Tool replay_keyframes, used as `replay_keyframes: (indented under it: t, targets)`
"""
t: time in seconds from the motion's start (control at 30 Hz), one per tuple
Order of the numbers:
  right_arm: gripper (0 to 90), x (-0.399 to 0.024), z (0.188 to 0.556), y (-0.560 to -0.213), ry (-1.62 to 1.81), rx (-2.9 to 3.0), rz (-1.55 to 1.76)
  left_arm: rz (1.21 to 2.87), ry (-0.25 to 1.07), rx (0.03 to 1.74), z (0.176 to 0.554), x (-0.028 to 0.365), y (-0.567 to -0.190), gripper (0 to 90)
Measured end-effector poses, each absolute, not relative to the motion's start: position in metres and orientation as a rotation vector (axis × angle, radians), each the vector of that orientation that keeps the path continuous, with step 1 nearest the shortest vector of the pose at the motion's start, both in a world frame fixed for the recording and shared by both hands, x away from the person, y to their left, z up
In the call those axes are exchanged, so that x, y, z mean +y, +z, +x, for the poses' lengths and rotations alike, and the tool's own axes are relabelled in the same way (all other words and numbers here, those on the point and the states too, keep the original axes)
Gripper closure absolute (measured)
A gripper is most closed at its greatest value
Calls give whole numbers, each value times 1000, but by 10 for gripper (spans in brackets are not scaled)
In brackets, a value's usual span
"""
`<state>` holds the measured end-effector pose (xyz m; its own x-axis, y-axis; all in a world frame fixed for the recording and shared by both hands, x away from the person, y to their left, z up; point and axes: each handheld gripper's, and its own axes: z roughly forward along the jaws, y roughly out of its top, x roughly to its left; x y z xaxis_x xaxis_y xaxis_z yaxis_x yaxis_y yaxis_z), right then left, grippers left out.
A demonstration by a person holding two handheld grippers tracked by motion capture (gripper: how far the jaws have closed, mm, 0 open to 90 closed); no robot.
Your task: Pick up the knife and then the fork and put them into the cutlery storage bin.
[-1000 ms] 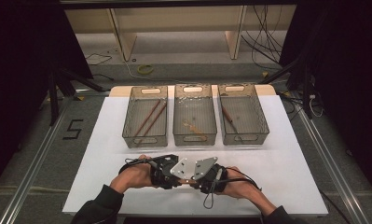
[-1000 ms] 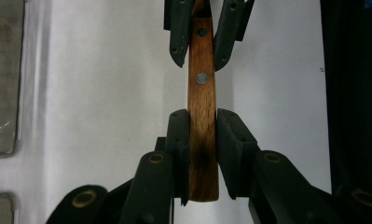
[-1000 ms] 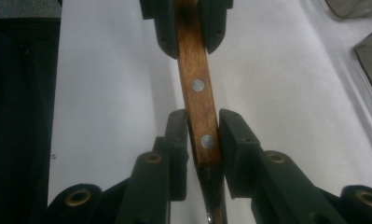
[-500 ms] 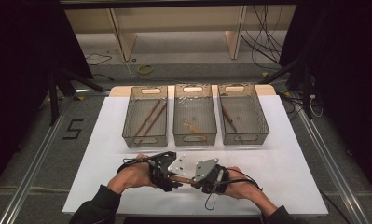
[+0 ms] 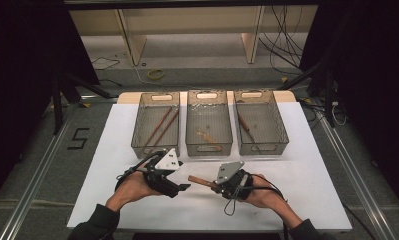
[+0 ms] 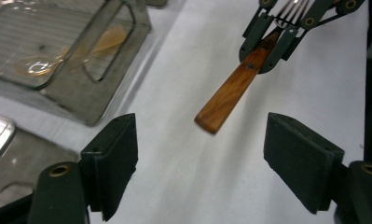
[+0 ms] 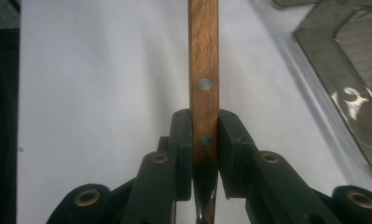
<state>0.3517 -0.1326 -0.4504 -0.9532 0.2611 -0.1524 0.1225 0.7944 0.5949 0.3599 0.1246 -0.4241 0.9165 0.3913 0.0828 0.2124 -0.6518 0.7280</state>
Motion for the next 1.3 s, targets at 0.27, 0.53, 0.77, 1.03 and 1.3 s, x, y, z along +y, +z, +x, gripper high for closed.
replay_keyframes:
  t: [0.27, 0.53, 0.77, 1.03, 1.3]
  targets:
    - [780, -151, 365, -443, 939, 2711, 443, 2121, 290, 619, 358, 146, -433, 218]
    - [779, -172, 380, -434, 1010, 2642, 623, 2025, 317, 731, 357, 163, -448, 213]
    - [779, -187, 396, -427, 1045, 2599, 734, 1987, 309, 753, 352, 170, -455, 207]
    - [779, -206, 412, -411, 1098, 2525, 858, 1973, 309, 774, 347, 176, -462, 195]
    - [779, -219, 433, -394, 1096, 2458, 943, 1958, 328, 765, 341, 180, -466, 196]
